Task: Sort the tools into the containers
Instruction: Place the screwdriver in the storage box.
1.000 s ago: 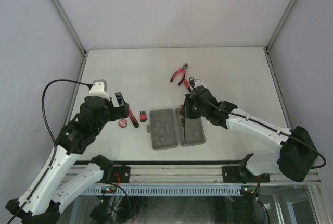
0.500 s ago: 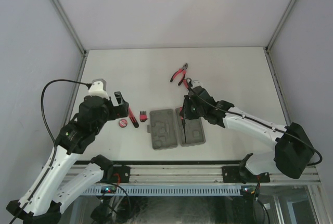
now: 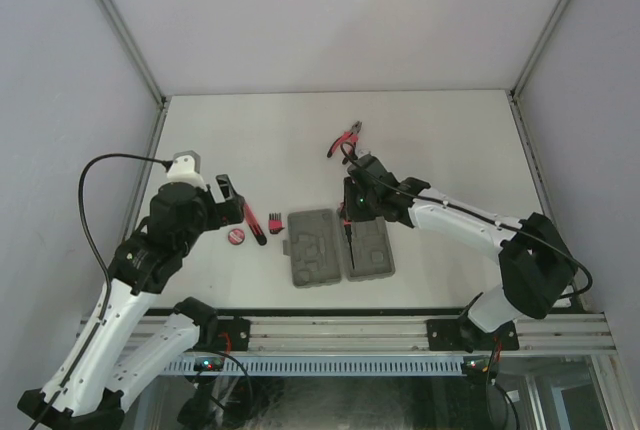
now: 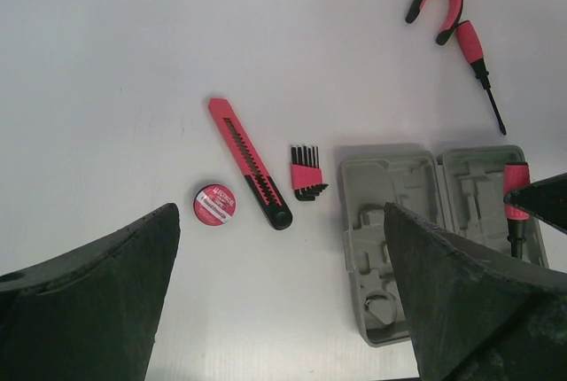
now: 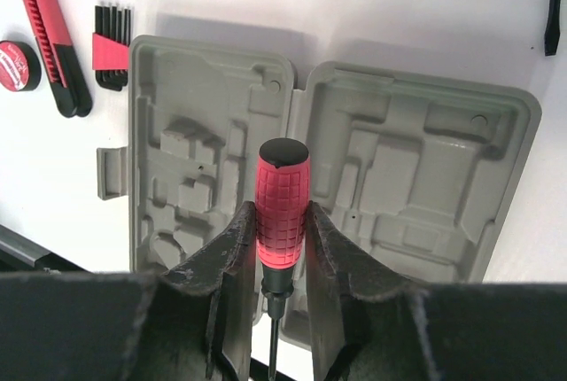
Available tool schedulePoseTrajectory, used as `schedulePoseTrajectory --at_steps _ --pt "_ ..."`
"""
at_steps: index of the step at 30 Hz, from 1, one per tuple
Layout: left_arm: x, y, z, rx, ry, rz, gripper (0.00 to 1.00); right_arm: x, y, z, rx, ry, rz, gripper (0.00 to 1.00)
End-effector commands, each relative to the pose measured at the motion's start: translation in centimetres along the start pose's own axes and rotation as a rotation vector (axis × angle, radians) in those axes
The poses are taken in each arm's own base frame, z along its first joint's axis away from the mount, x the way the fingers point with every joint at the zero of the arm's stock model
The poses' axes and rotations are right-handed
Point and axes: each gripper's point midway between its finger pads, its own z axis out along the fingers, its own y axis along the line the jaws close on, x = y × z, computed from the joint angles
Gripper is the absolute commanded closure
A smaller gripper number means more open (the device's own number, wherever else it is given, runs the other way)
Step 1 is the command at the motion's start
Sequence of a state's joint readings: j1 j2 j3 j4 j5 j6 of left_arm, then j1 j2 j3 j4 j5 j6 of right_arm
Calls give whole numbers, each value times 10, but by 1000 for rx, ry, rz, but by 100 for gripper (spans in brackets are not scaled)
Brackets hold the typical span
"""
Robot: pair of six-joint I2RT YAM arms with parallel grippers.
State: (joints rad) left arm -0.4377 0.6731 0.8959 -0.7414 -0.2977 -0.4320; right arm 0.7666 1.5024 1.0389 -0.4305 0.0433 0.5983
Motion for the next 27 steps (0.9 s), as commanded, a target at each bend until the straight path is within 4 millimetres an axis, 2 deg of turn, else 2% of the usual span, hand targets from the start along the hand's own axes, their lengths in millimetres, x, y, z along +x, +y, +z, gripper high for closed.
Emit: schedulePoseTrajectory --at_steps 1,12,27 --pt "-1 -1 3 20 -25 8 0 -20 2 -1 6 -22 -11 100" --pt "-2 4 5 4 -21 -3 0 -20 -14 16 42 21 14 100" --pt "-1 5 10 14 -7 -23 0 -18 -23 40 71 93 20 100"
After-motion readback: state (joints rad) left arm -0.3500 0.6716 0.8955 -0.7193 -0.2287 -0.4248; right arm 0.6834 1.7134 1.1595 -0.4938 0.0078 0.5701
